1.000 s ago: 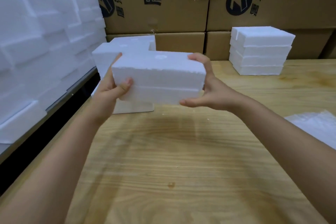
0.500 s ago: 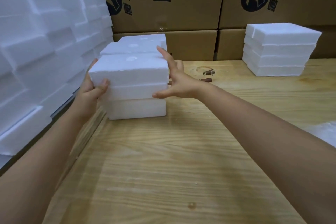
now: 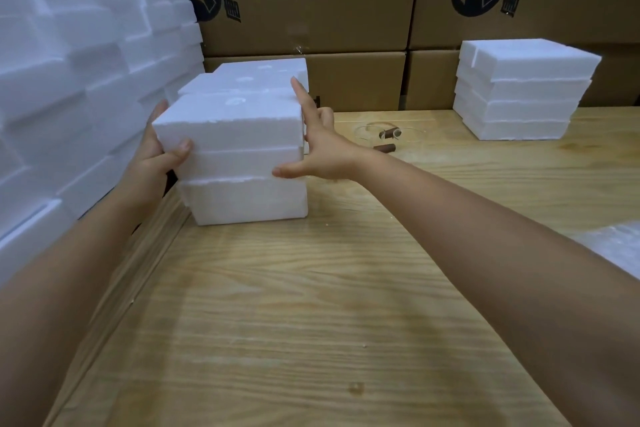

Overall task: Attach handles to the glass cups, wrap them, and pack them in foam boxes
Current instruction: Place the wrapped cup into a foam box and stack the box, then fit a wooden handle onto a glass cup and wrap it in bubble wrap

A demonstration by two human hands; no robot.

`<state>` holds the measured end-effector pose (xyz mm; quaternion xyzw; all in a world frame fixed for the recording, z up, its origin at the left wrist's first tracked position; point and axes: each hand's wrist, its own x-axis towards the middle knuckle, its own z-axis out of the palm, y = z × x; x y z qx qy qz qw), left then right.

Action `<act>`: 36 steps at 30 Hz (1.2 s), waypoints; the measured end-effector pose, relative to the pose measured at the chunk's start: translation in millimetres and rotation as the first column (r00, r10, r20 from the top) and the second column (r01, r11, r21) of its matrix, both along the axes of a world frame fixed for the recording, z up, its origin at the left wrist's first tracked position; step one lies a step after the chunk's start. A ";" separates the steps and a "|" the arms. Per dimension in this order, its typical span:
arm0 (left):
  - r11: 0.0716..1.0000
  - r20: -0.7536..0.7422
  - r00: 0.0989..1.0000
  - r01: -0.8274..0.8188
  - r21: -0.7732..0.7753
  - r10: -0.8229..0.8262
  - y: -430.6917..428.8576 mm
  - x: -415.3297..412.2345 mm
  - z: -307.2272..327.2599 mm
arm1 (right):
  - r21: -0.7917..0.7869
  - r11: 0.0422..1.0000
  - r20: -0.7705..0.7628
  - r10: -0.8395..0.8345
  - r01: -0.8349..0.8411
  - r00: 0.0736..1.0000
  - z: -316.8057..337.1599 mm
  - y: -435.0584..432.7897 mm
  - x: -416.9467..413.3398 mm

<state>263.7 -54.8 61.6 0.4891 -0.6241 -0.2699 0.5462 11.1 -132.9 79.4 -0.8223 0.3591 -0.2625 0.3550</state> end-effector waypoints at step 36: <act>0.956 -0.045 0.984 -0.156 0.248 0.172 22.4 -248.1 -68.6 | 0.226 0.736 0.232 -0.677 0.639 0.698 -78.0 -28.8 -113.5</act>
